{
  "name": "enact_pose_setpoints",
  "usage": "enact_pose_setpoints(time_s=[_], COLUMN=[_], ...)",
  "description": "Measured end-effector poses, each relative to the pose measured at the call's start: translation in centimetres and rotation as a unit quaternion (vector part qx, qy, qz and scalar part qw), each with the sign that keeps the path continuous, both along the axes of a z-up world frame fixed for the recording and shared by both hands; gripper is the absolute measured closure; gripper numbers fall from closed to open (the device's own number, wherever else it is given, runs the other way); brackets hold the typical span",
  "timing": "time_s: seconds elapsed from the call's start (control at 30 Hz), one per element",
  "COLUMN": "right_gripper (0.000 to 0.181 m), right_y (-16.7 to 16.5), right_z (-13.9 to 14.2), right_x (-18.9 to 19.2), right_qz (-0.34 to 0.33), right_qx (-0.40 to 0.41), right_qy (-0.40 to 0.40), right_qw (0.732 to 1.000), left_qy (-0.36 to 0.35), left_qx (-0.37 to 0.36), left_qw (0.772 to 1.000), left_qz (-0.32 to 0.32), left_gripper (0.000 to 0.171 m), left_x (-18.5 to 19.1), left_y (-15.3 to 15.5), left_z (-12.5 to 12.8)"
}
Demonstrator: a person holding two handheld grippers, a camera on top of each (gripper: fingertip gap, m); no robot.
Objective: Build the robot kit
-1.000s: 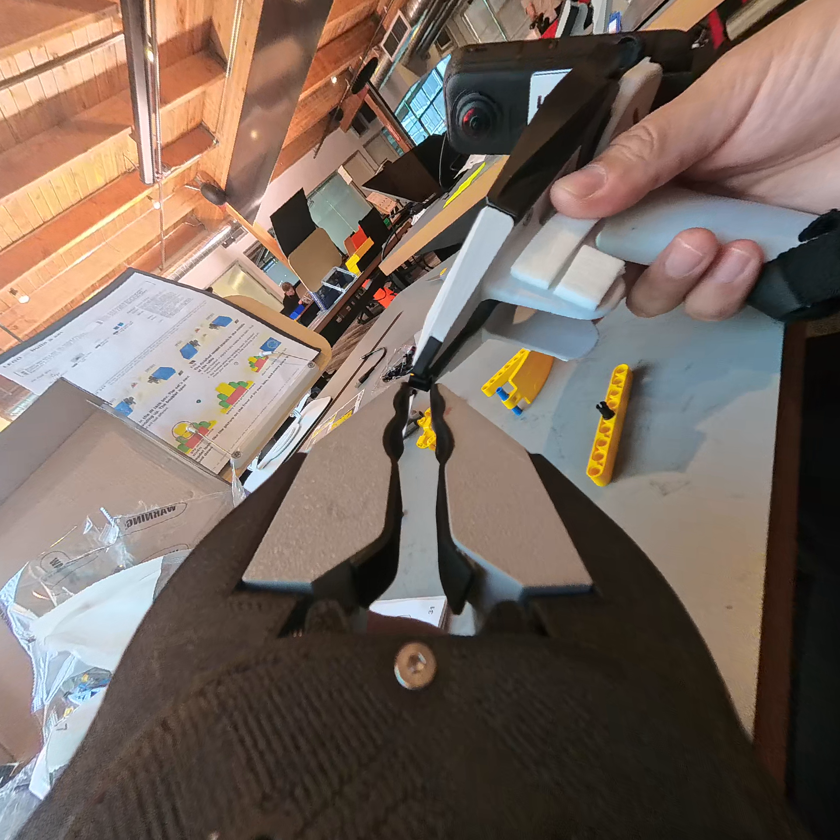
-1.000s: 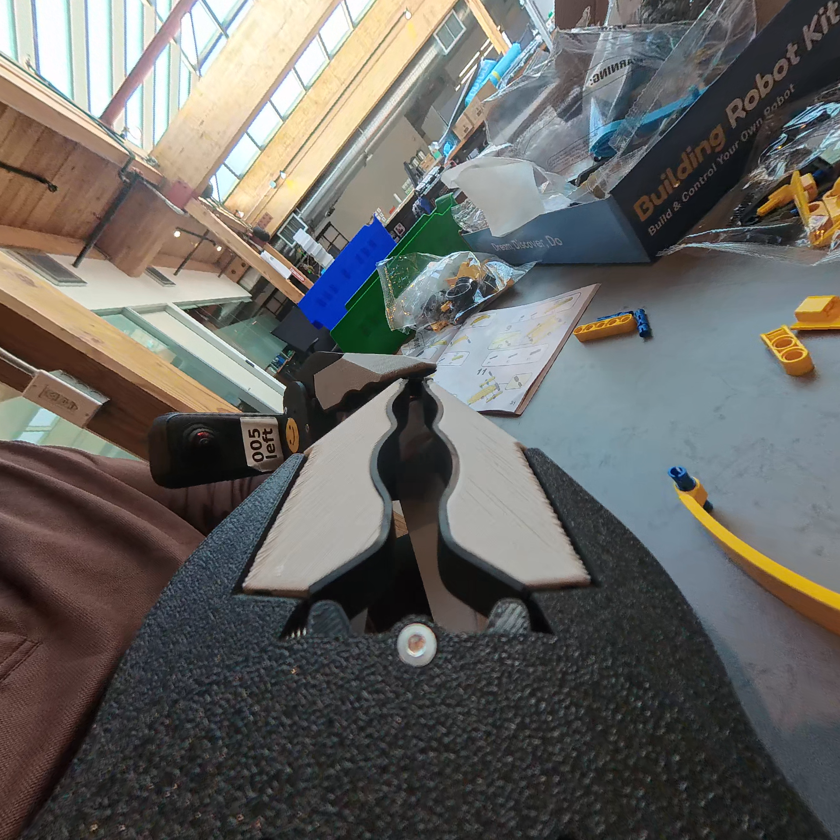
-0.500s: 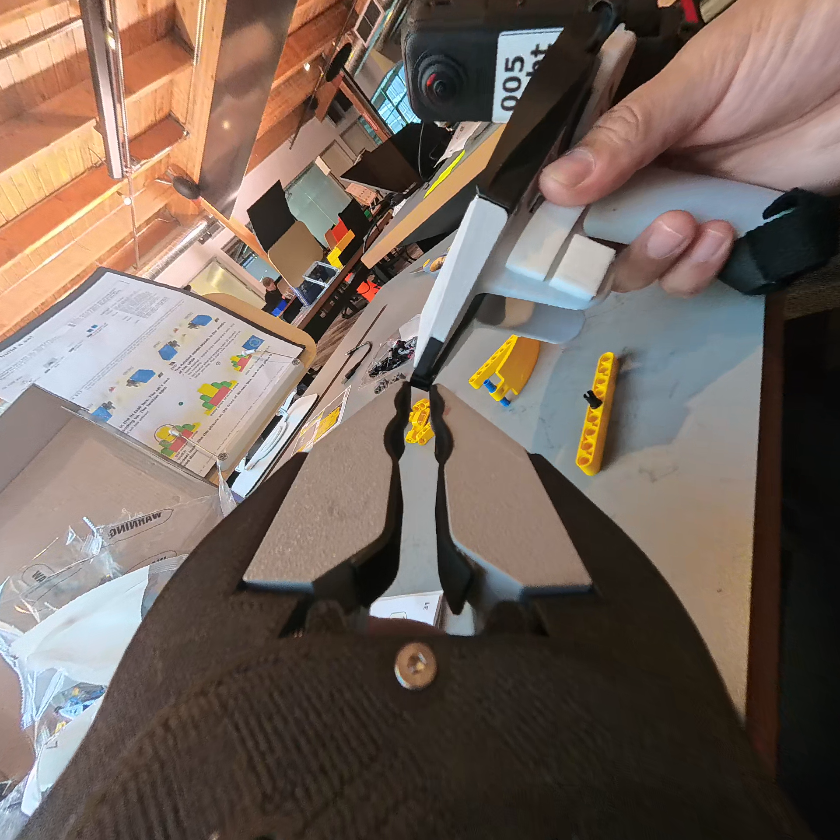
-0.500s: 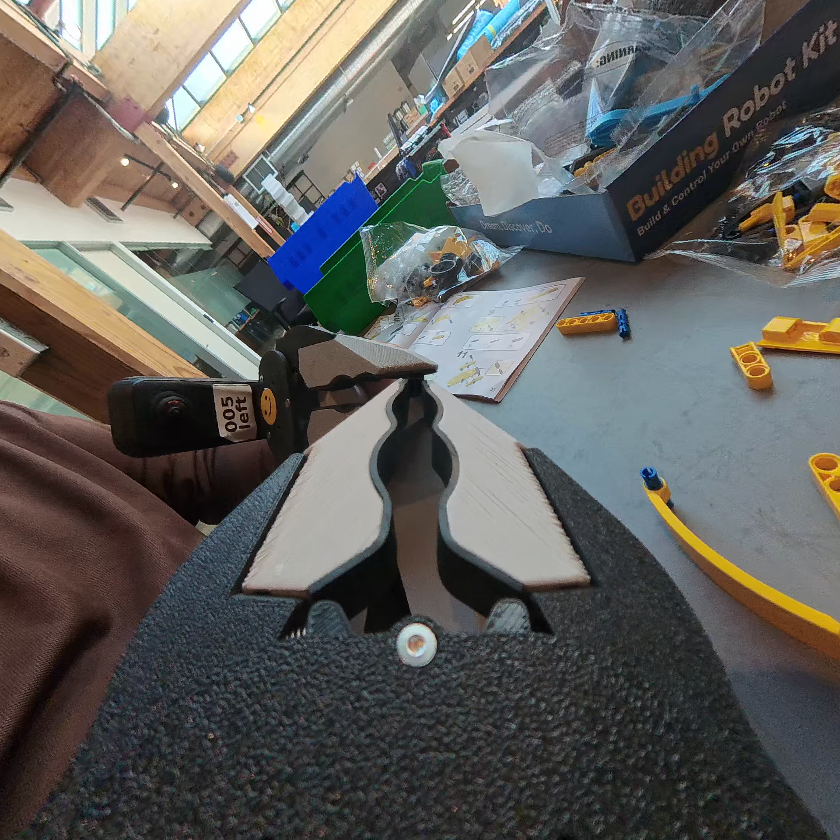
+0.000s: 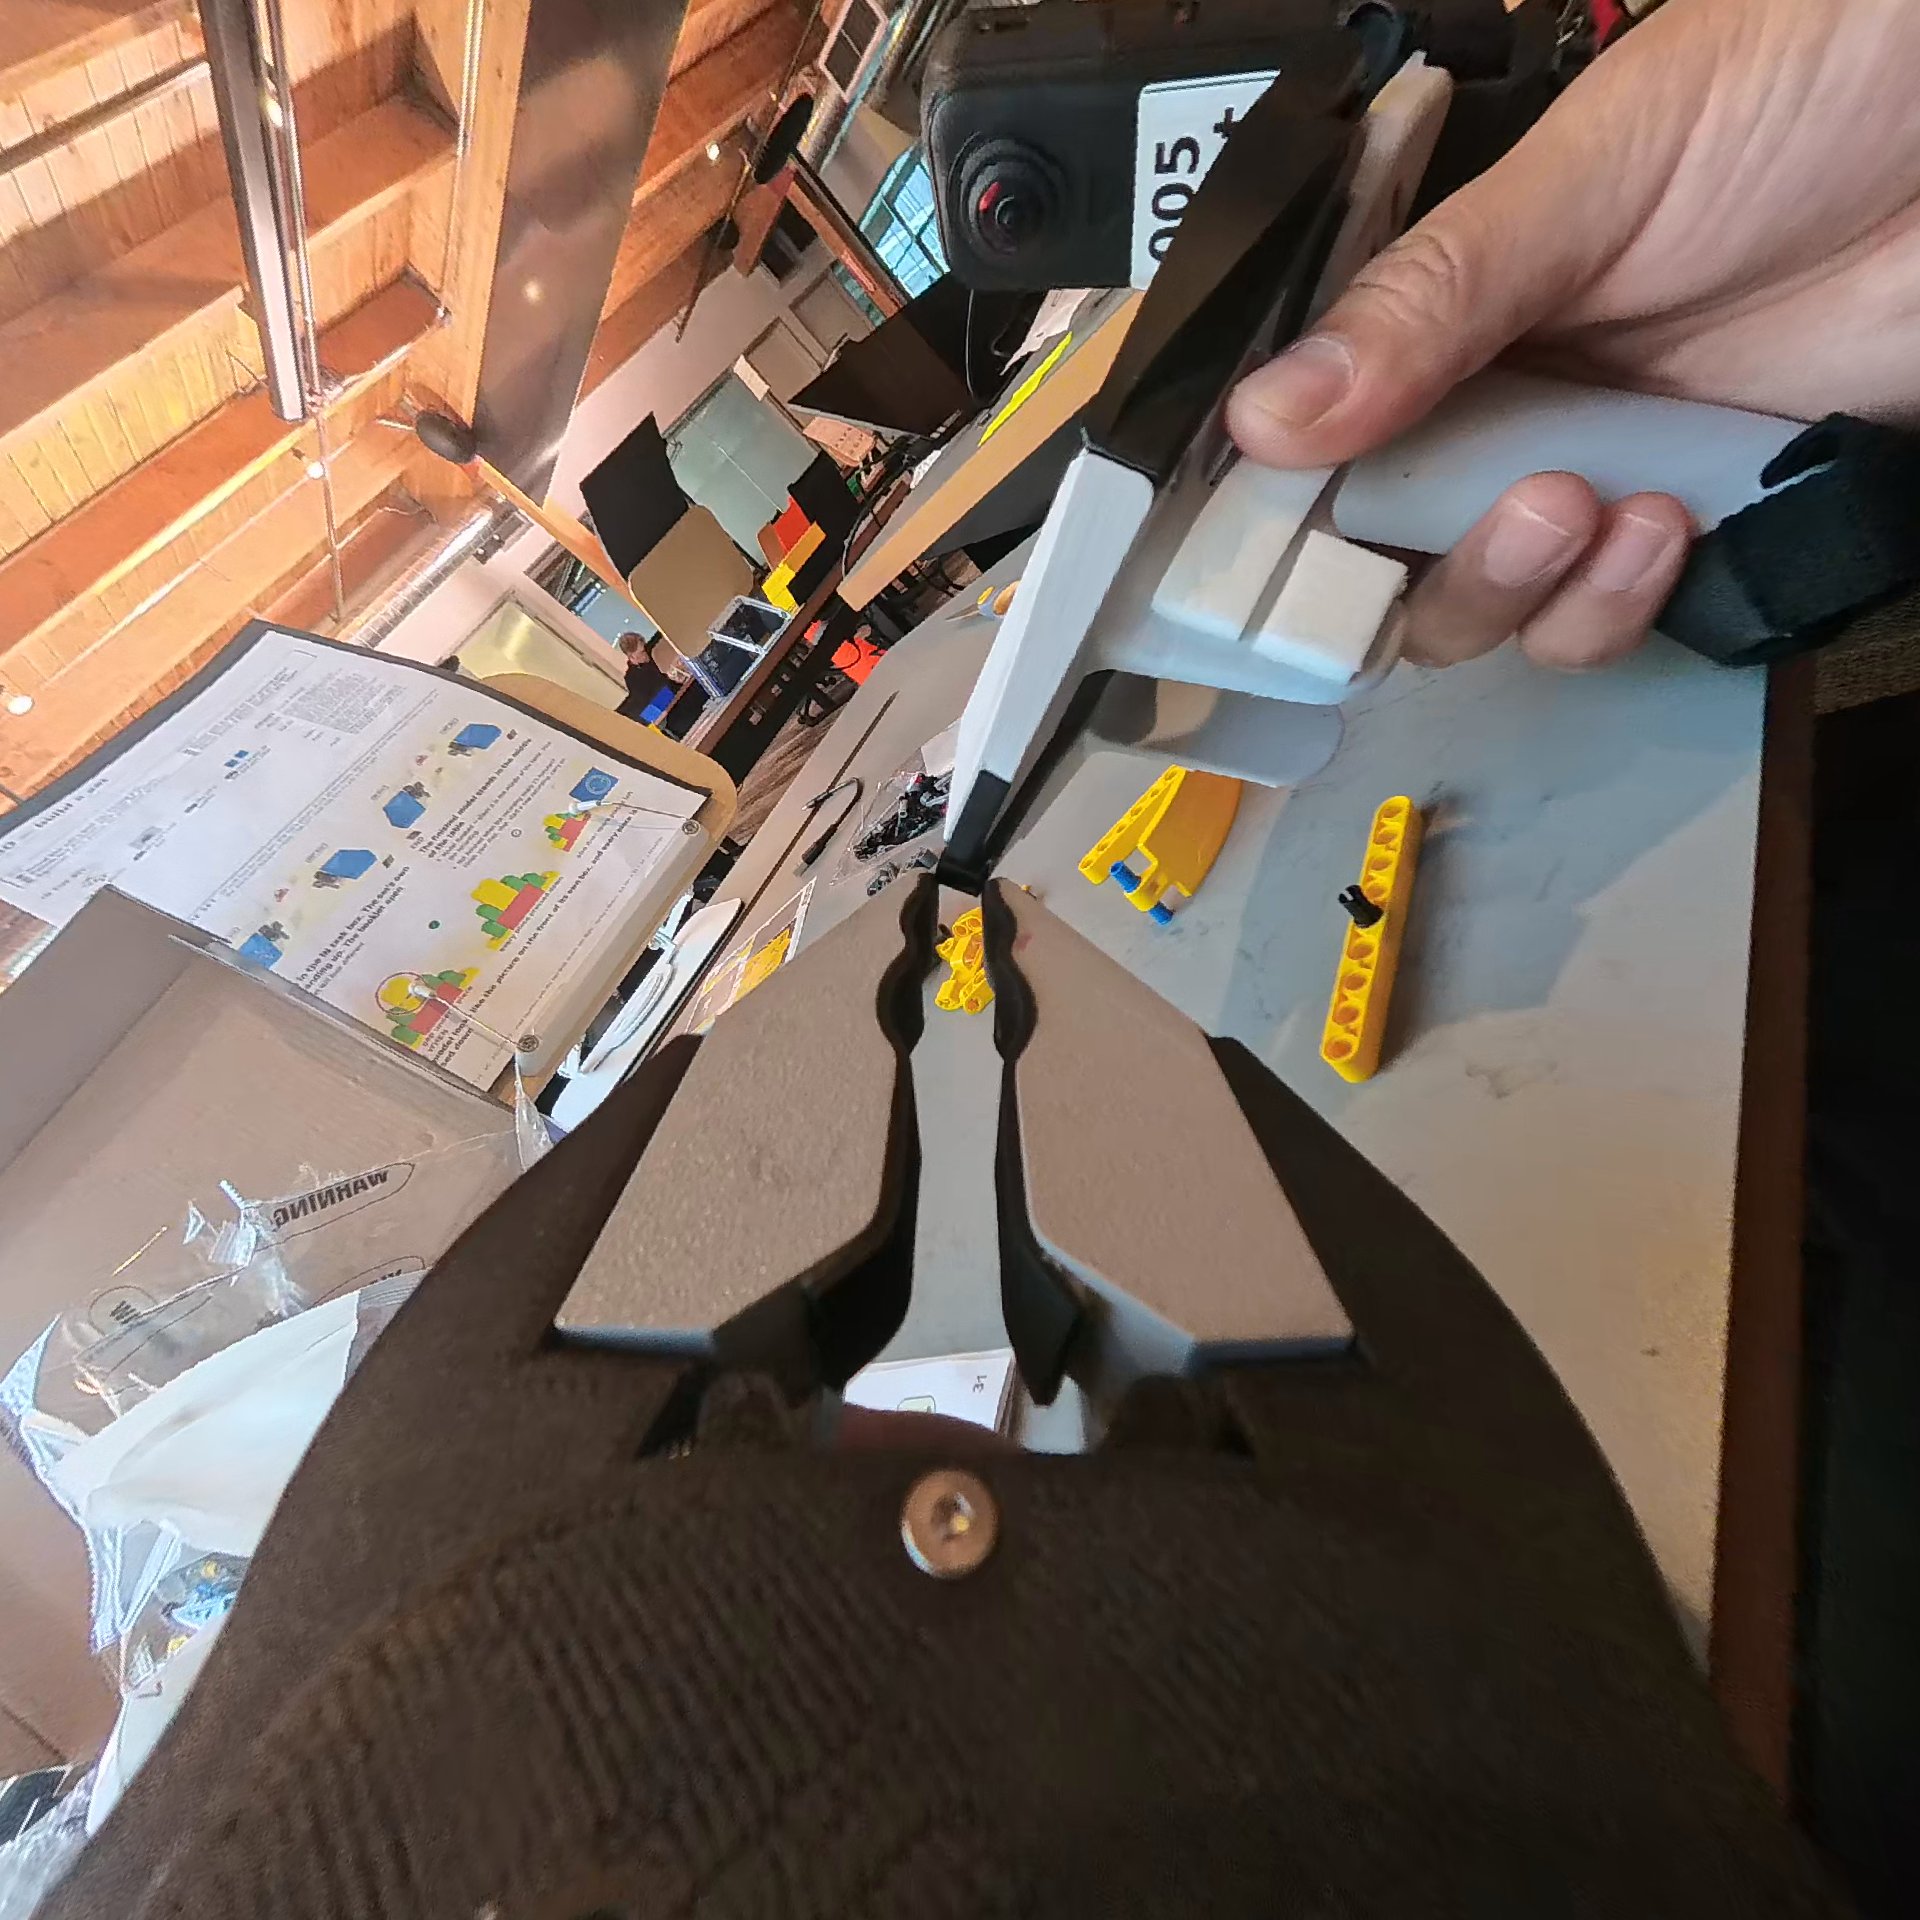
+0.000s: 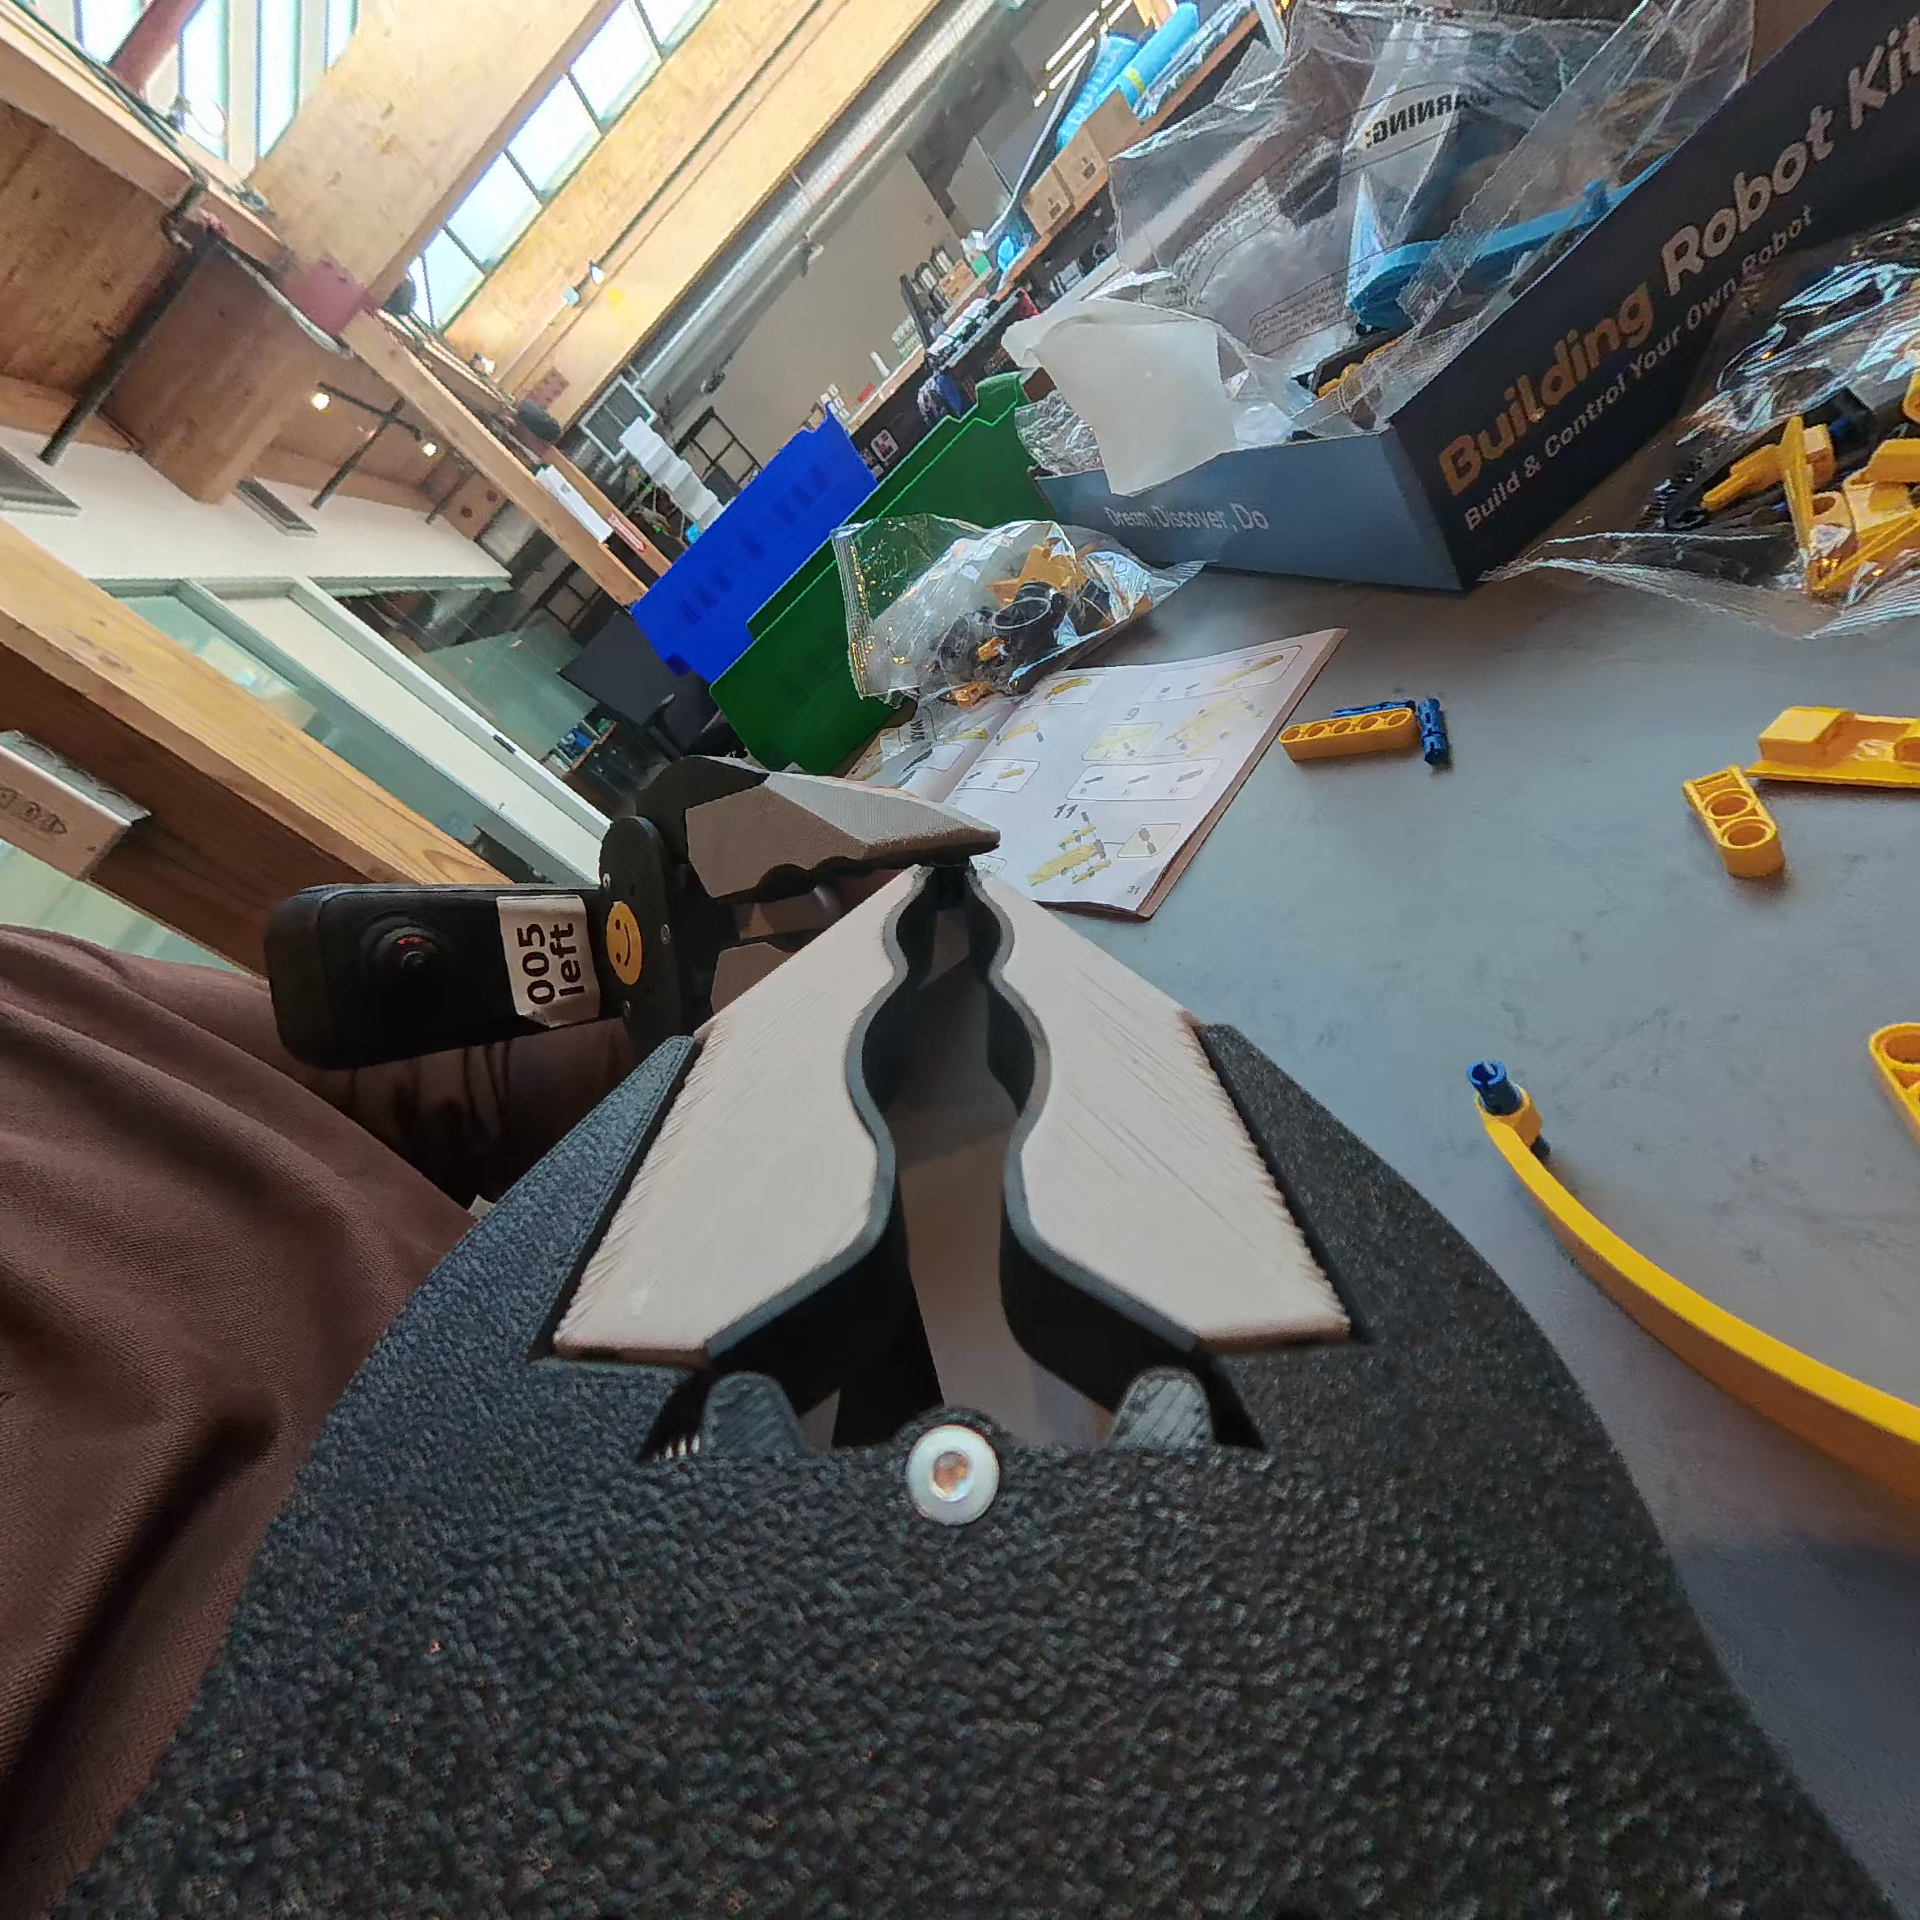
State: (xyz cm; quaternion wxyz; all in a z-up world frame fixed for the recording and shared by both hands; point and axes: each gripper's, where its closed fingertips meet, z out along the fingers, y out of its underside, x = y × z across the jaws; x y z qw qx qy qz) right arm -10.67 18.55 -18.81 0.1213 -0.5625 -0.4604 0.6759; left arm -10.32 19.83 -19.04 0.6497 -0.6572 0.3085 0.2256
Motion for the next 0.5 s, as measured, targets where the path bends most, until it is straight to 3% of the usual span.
enact_pose_setpoints(time_s=[0.5], right_gripper=[0.177], right_y=[0.02], right_z=[-0.02], right_x=[-0.03], right_qz=[0.0], right_qx=[-0.005], right_qy=[0.001], right_qw=[1.0], left_qy=[0.009], left_qx=[0.006], left_qw=[1.0], left_qz=[0.007], left_gripper=[0.167], left_x=[-0.02], left_y=[0.08], left_z=[0.02])
